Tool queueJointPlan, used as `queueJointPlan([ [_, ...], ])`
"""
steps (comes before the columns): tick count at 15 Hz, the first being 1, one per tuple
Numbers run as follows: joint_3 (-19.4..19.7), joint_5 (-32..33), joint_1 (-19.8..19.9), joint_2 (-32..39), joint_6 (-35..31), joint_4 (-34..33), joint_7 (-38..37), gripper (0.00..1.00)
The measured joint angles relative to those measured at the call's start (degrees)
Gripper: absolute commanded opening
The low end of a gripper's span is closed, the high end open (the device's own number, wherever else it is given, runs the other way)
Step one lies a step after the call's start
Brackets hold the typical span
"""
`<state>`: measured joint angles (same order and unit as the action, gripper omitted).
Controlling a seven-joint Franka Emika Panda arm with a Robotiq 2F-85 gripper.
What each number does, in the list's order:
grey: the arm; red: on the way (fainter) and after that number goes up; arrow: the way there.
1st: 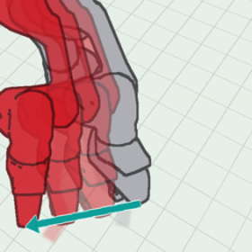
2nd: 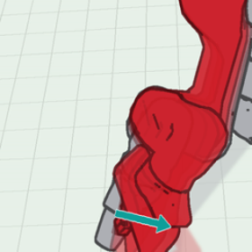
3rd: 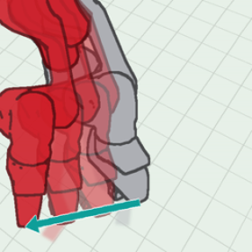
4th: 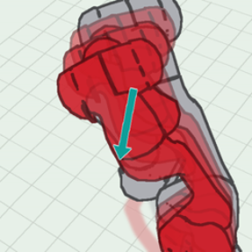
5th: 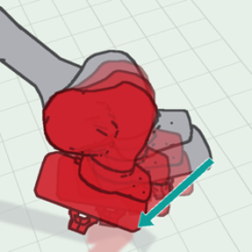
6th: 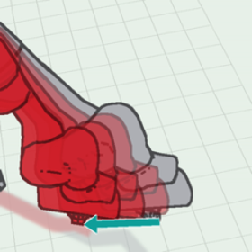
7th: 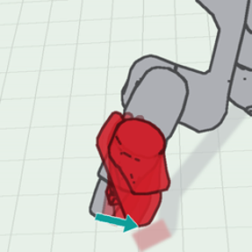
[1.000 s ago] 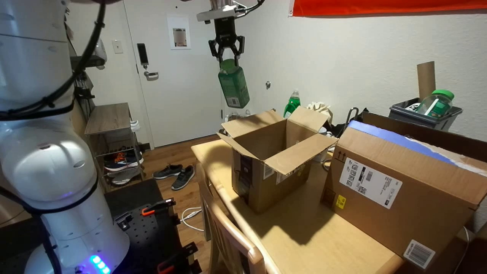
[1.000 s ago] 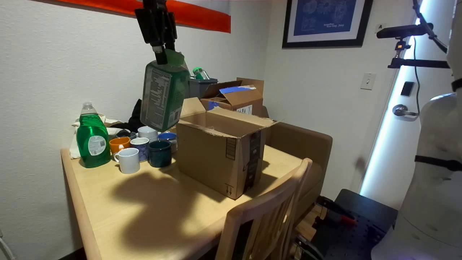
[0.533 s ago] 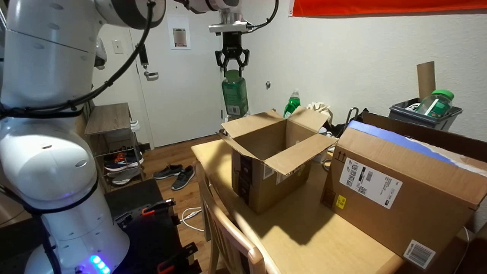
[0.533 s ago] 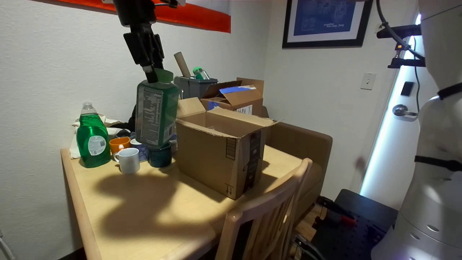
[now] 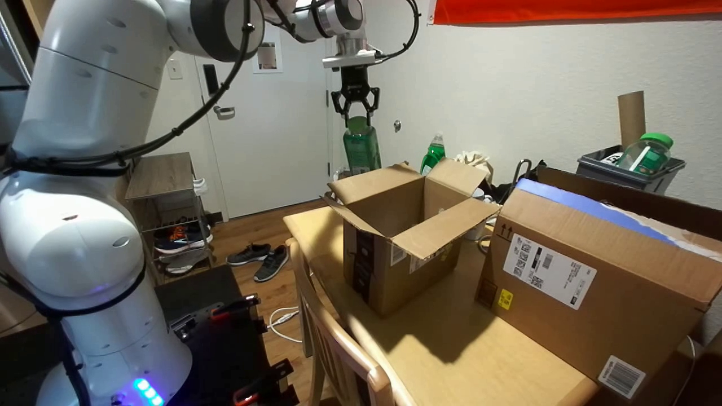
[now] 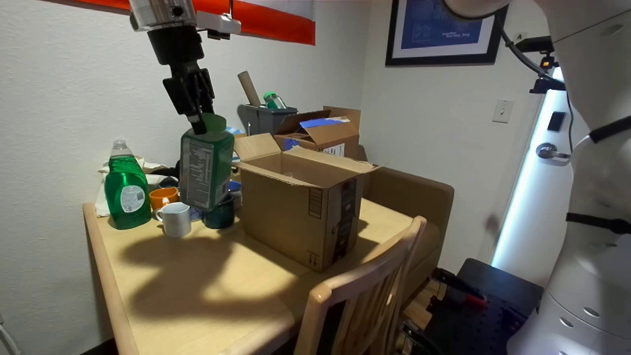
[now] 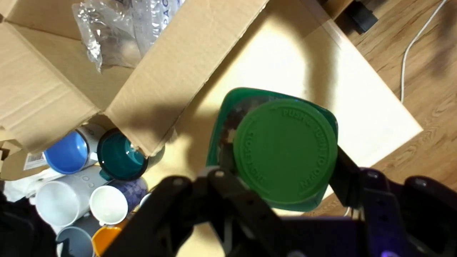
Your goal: Remove the green bottle from the box.
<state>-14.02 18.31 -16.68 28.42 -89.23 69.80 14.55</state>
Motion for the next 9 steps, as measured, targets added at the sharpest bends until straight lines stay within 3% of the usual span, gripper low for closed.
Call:
queueJointPlan([
  [9,0.02,1.64,-0.20,4.82,-7.40,0.59,-0.97,0.39],
])
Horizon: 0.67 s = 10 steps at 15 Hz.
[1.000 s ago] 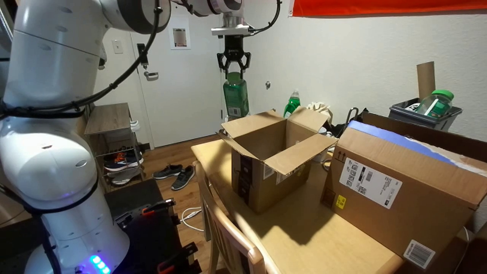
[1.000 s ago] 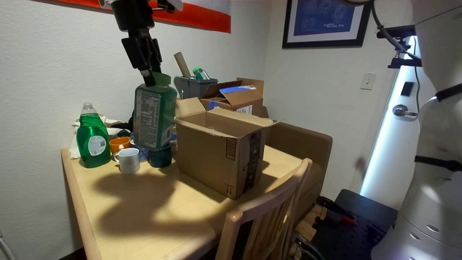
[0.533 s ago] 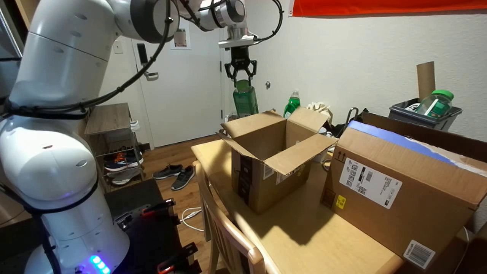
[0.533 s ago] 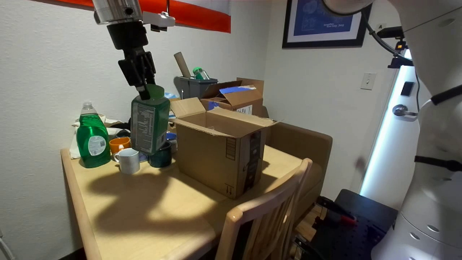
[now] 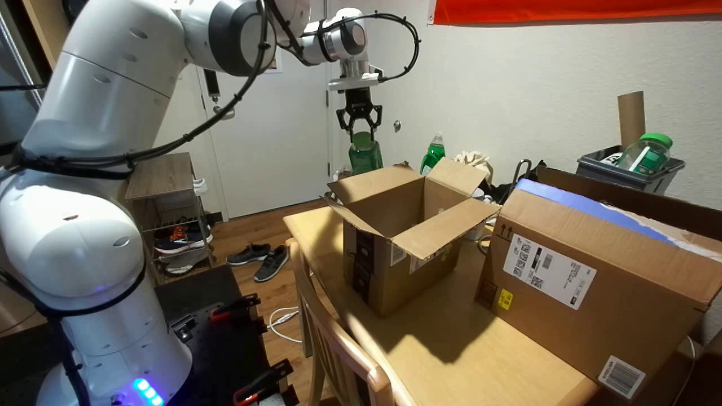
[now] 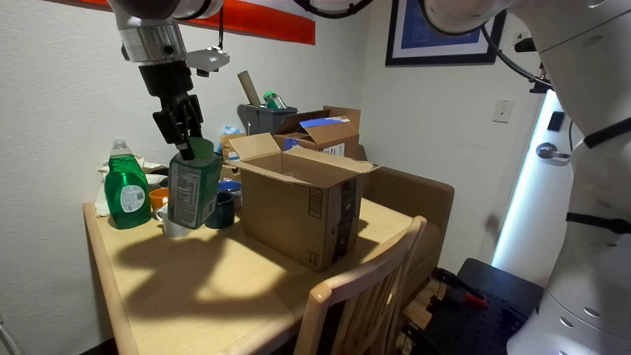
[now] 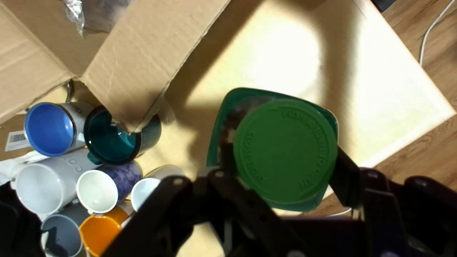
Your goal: Remove the green bottle from the box.
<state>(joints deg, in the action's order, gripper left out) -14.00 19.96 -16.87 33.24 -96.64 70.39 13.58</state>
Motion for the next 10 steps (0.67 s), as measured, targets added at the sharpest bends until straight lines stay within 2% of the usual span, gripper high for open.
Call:
queueJointPlan([
  [10,0.07,-2.37,0.73,3.77,-0.19,1.49,-1.76,0.39],
])
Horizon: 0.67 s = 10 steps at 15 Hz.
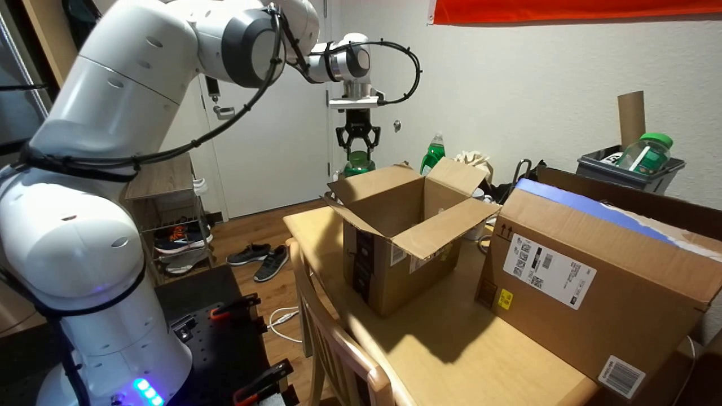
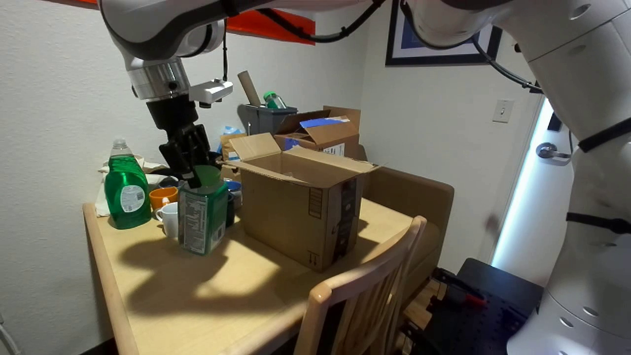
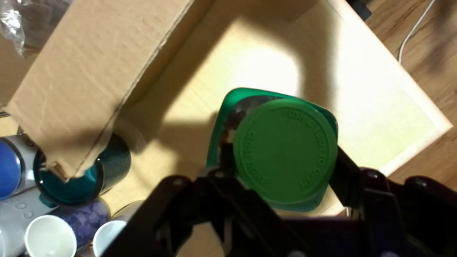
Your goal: Remove the green bottle from the box.
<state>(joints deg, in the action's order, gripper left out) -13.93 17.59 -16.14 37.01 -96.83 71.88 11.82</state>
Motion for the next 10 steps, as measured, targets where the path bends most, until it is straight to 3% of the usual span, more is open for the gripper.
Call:
queueJointPlan([
  [10,1.38,-7.24,0.42,0.55,0.04,4.64,-0.10,0.39],
])
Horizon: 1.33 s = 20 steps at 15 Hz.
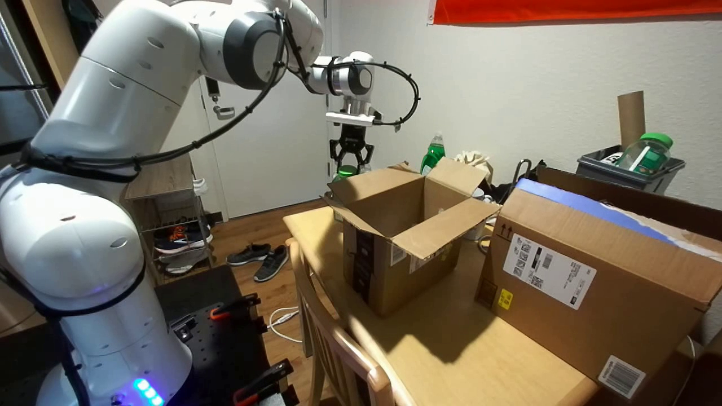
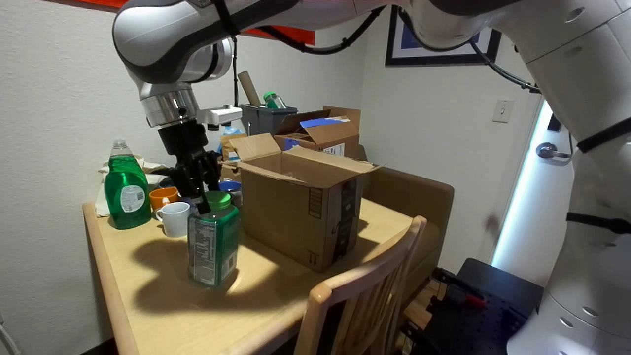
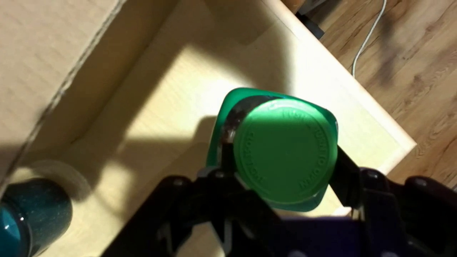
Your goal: Remove the green bottle from the box.
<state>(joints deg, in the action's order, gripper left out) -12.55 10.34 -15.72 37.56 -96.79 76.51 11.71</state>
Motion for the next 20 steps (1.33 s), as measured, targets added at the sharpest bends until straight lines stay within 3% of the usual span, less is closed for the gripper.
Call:
queueJointPlan([
  [20,1.36,-0.29,-0.51,2.07,0.14,2.14,-4.30,0.39],
])
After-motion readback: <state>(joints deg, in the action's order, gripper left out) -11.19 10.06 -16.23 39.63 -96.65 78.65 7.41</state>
